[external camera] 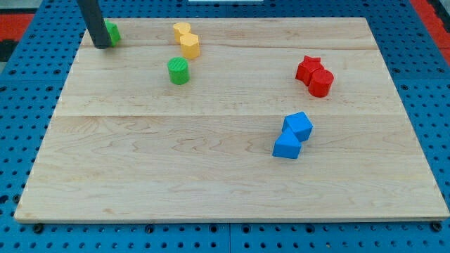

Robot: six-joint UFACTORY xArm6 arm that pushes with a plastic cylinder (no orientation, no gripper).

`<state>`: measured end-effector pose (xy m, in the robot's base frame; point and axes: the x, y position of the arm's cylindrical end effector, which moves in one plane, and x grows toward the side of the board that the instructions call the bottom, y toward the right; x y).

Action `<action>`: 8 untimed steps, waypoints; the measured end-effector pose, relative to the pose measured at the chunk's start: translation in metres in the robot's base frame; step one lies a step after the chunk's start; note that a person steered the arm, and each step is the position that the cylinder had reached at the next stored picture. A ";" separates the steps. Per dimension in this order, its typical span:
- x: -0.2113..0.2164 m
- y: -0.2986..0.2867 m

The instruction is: Slide the green circle to top center

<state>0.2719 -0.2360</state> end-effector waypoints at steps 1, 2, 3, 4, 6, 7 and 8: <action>0.003 0.000; 0.035 0.011; 0.037 0.012; 0.037 0.012; 0.097 0.097; 0.098 0.103; 0.098 0.103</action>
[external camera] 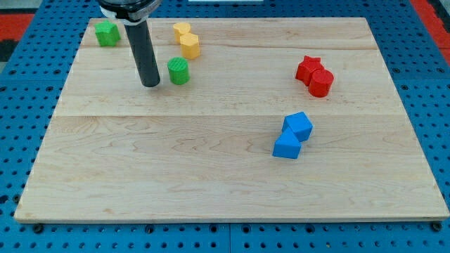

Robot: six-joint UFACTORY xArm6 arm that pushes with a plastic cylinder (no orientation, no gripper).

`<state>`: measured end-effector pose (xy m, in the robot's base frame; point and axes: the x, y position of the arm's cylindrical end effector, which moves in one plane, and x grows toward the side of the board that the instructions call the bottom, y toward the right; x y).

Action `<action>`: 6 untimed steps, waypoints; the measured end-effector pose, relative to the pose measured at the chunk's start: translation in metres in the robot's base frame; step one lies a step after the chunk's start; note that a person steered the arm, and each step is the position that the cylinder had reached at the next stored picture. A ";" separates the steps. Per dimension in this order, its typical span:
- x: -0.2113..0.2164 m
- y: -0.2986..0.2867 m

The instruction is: Slide the green circle to top center

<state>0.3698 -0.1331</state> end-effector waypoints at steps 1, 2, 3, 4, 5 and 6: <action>-0.005 0.007; -0.007 0.033; -0.007 0.078; -0.007 0.095; -0.007 0.095; -0.012 0.095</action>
<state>0.3580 -0.0383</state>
